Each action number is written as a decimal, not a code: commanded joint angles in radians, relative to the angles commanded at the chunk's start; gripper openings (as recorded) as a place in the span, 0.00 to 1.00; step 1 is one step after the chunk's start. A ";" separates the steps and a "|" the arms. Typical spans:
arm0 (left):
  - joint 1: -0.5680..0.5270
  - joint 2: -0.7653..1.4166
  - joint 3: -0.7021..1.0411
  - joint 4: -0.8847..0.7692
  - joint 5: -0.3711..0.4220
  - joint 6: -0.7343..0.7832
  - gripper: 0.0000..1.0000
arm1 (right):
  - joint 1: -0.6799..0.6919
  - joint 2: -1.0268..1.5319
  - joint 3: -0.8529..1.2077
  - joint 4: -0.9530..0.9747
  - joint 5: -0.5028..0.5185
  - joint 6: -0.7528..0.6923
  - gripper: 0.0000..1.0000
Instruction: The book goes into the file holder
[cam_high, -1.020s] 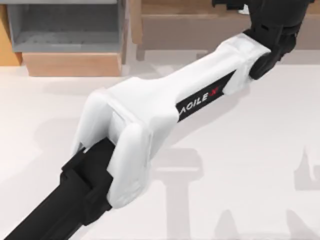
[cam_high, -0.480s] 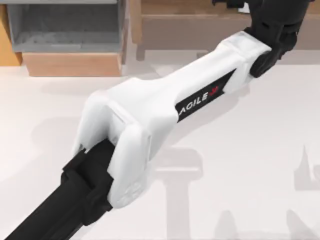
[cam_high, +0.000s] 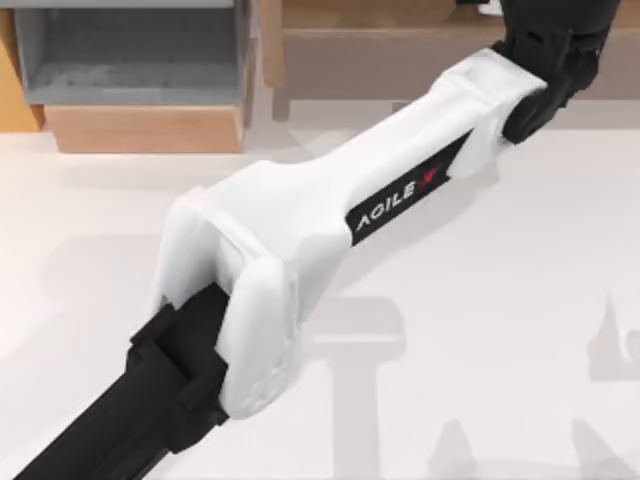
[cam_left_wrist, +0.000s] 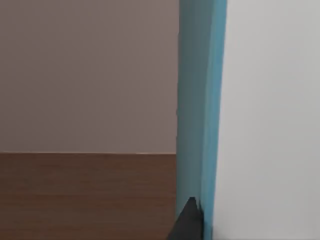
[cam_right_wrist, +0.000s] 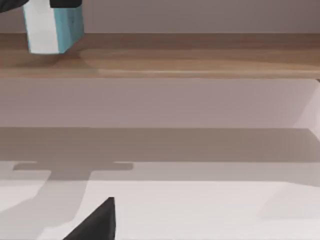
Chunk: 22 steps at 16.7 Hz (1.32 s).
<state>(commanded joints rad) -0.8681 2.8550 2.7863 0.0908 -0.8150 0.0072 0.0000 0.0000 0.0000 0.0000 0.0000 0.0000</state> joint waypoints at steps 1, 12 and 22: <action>0.000 -0.003 -0.003 0.002 -0.001 0.002 0.00 | 0.000 0.000 0.000 0.000 0.000 0.000 1.00; -0.055 -0.272 -0.470 0.157 -0.068 0.235 0.00 | 0.000 0.000 0.000 0.000 0.000 0.000 1.00; -0.150 -0.751 -1.353 0.437 -0.066 0.664 0.00 | 0.000 0.000 0.000 0.000 0.000 0.000 1.00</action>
<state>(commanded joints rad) -1.0186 2.1044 1.4331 0.5275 -0.8812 0.6710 0.0000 0.0000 0.0000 0.0000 0.0000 0.0000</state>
